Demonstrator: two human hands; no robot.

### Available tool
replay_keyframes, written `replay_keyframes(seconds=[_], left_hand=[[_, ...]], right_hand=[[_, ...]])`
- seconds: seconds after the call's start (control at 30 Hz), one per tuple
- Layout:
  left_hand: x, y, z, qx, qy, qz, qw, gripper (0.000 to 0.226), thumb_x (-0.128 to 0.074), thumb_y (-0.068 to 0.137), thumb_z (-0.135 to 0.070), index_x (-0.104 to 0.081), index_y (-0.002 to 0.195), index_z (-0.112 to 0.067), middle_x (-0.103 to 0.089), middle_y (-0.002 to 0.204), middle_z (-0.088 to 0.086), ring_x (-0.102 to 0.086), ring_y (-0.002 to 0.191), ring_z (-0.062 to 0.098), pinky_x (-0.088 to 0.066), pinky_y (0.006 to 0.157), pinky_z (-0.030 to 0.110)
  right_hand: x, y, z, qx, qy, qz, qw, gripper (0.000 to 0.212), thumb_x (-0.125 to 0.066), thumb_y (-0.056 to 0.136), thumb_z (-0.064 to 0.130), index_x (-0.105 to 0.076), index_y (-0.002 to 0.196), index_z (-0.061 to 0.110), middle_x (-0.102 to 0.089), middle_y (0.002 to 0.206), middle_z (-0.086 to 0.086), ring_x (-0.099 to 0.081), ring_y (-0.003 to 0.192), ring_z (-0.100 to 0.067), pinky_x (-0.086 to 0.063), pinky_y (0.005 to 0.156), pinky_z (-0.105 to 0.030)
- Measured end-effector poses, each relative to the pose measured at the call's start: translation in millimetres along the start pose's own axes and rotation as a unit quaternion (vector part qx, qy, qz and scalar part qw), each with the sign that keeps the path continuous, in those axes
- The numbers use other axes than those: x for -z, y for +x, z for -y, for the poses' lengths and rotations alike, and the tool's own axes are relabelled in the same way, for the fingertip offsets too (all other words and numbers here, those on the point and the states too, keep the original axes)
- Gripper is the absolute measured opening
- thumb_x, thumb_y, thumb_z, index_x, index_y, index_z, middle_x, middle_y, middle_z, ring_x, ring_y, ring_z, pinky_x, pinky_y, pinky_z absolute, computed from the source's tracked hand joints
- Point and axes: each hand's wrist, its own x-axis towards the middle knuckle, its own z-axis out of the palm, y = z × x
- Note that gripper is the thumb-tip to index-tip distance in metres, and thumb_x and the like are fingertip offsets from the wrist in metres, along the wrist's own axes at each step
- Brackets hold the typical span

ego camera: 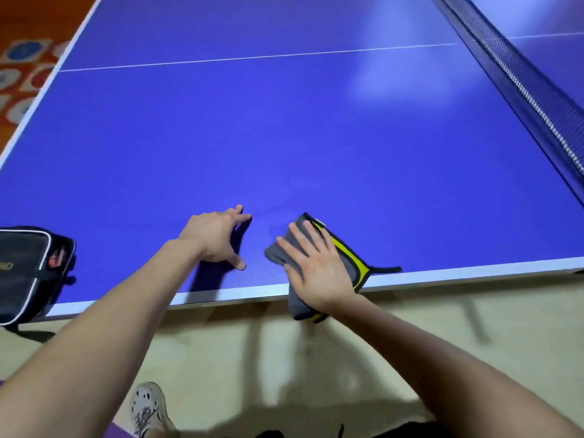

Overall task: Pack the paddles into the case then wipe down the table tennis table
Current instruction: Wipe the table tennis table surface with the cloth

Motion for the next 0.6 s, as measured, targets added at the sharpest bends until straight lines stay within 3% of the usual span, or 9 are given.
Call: replay_keyframes(seconds=[0.07, 0.13, 0.2, 0.27, 0.33, 0.37, 0.43, 0.5, 0.6], left_hand=[[1.6, 9.2, 11.3, -0.005, -0.055, -0.034, 0.998, 0.091, -0.084, 0.078, -0.064, -0.045, 0.158, -0.042, -0.048, 0.164, -0.014, -0.054, 0.141, 0.023, -0.052, 0.105, 0.042], [-4.1, 15.2, 19.5, -0.007, -0.086, -0.084, 0.993, 0.062, -0.075, 0.092, -0.056, -0.057, 0.148, -0.036, -0.064, 0.145, -0.009, -0.060, 0.130, 0.024, -0.054, 0.101, 0.043], [-14.2, 21.5, 24.5, 0.001, -0.080, -0.157, 0.984, 0.044, -0.065, 0.101, -0.050, -0.061, 0.142, -0.032, -0.066, 0.138, -0.006, -0.060, 0.127, 0.024, -0.054, 0.098, 0.044], [-28.2, 31.9, 31.5, 0.017, -0.095, -0.215, 0.972, 0.041, -0.058, 0.106, -0.046, -0.061, 0.142, -0.028, -0.063, 0.143, -0.004, -0.056, 0.133, 0.025, -0.051, 0.102, 0.045], [-38.4, 49.1, 38.0, 0.034, -0.121, -0.241, 0.962, 0.045, -0.056, 0.107, -0.045, -0.057, 0.148, -0.024, -0.057, 0.153, 0.000, -0.049, 0.143, 0.027, -0.046, 0.113, 0.048], [-40.8, 60.5, 40.4, 0.041, -0.133, -0.248, 0.959, 0.048, -0.055, 0.108, -0.044, -0.054, 0.151, -0.023, -0.053, 0.158, 0.003, -0.045, 0.149, 0.028, -0.042, 0.117, 0.049], [-38.9, 86.7, 43.2, 0.048, -0.155, -0.255, 0.953, 0.053, -0.053, 0.109, -0.045, -0.049, 0.157, -0.020, -0.044, 0.166, 0.006, -0.035, 0.157, 0.029, -0.034, 0.125, 0.051], [-30.7, 114.0, 45.4, 0.042, -0.169, -0.257, 0.951, 0.056, -0.048, 0.111, -0.046, -0.044, 0.160, -0.020, -0.035, 0.172, 0.007, -0.024, 0.162, 0.027, -0.027, 0.130, 0.049], [-15.6, 153.9, 53.5, 0.031, -0.186, -0.243, 0.952, 0.059, -0.041, 0.113, -0.047, -0.036, 0.165, -0.020, -0.021, 0.178, 0.005, -0.012, 0.166, 0.023, -0.016, 0.134, 0.046]], right_hand=[[10.1, 11.4, -39.4, 0.100, 0.005, 0.060, 0.993, 0.056, -0.049, 0.110, 0.048, -0.046, 0.165, 0.036, -0.030, 0.179, 0.003, -0.016, 0.169, -0.025, -0.011, 0.136, -0.050], [19.7, 38.7, -85.1, 0.145, 0.000, 0.088, 0.986, 0.057, -0.050, 0.110, 0.052, -0.045, 0.165, 0.039, -0.030, 0.178, 0.006, -0.016, 0.168, -0.021, -0.010, 0.136, -0.048], [20.8, 80.8, -115.8, 0.051, 0.003, 0.053, 0.997, 0.057, -0.047, 0.108, 0.055, -0.047, 0.163, 0.040, -0.035, 0.176, 0.004, -0.021, 0.167, -0.023, -0.018, 0.135, -0.055], [14.3, 114.7, -116.1, -0.085, -0.011, 0.023, 0.996, 0.062, -0.039, 0.106, 0.056, -0.047, 0.164, 0.037, -0.035, 0.176, 0.000, -0.020, 0.167, -0.026, -0.020, 0.133, -0.058], [2.2, 121.0, -90.0, -0.129, -0.029, 0.002, 0.991, 0.066, -0.038, 0.103, 0.055, -0.047, 0.165, 0.032, -0.034, 0.177, -0.004, -0.020, 0.167, -0.030, -0.016, 0.133, -0.058], [0.6, 112.2, -72.2, -0.090, -0.023, -0.002, 0.996, 0.065, -0.042, 0.103, 0.054, -0.049, 0.164, 0.031, -0.034, 0.177, -0.005, -0.020, 0.167, -0.031, -0.017, 0.133, -0.059], [1.7, 78.8, -42.0, 0.073, 0.006, 0.020, 0.997, 0.060, -0.050, 0.105, 0.051, -0.051, 0.162, 0.031, -0.035, 0.177, -0.003, -0.020, 0.167, -0.030, -0.016, 0.134, -0.058], [6.6, 51.5, -30.9, 0.230, 0.035, 0.090, 0.968, 0.056, -0.053, 0.109, 0.049, -0.049, 0.163, 0.035, -0.031, 0.178, 0.002, -0.014, 0.169, -0.025, -0.009, 0.137, -0.051], [12.0, 90.7, -72.5, 0.312, 0.072, 0.124, 0.939, 0.053, -0.058, 0.110, 0.045, -0.052, 0.162, 0.033, -0.034, 0.177, 0.001, -0.016, 0.169, -0.022, -0.012, 0.137, -0.047]])
